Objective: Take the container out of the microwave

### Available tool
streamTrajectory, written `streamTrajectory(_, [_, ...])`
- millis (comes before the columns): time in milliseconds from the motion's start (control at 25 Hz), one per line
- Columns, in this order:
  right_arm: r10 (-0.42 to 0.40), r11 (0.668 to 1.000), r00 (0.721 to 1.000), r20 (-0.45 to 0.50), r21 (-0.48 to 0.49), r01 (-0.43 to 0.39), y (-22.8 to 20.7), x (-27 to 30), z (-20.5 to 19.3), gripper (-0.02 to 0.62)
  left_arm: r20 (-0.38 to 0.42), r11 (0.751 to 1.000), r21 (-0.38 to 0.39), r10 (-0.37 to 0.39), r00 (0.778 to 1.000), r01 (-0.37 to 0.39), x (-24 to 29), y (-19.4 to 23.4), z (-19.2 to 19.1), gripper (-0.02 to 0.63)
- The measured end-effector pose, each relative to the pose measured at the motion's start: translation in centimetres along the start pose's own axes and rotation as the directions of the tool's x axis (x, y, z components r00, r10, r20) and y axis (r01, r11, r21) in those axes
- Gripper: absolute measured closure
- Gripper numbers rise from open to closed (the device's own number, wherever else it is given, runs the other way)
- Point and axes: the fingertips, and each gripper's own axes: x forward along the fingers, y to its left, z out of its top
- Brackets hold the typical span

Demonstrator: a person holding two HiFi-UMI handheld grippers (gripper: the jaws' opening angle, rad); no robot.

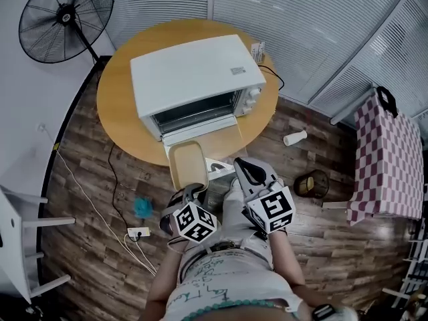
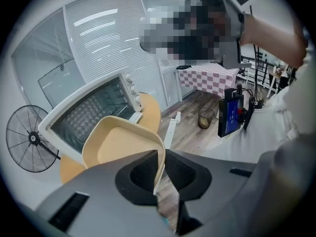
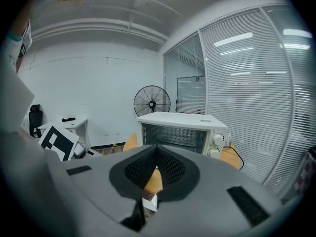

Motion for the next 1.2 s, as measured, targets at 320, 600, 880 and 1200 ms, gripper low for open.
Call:
streamTrajectory(320, [-0.013,1.000,1.000,-0.002,0.003,0.013,1.1,-0.8,-0.6,0.603,0.000,0.999,0.025,-0.019,1.000,0.019,-0.5,-0.9,-0.3,0.557])
streamTrajectory(600, [0.004,1.000,1.000,0.007,-0.007,-0.004,1.0,-0.2,0.0,0.603,-0.015,0.999,0.022,-0.027,1.000,0.027,-0.5,-1.2,0.0,0.557])
streamTrajectory(880, [0.034,0.999,0.999,0.009,-0.024,-0.033,0.6,-0.4,0.1,0.603,-0.035,1.000,0.016,-0.022,0.999,0.023,-0.2,-1.6,0.5,0.557])
streamTrajectory(1200, [0.082,0.996,0.997,0.003,-0.030,-0.082,0.8,-0.6,0.1,0.603,-0.056,1.000,-0.003,-0.029,0.998,0.029,-0.1,-2.8,0.2,0.558])
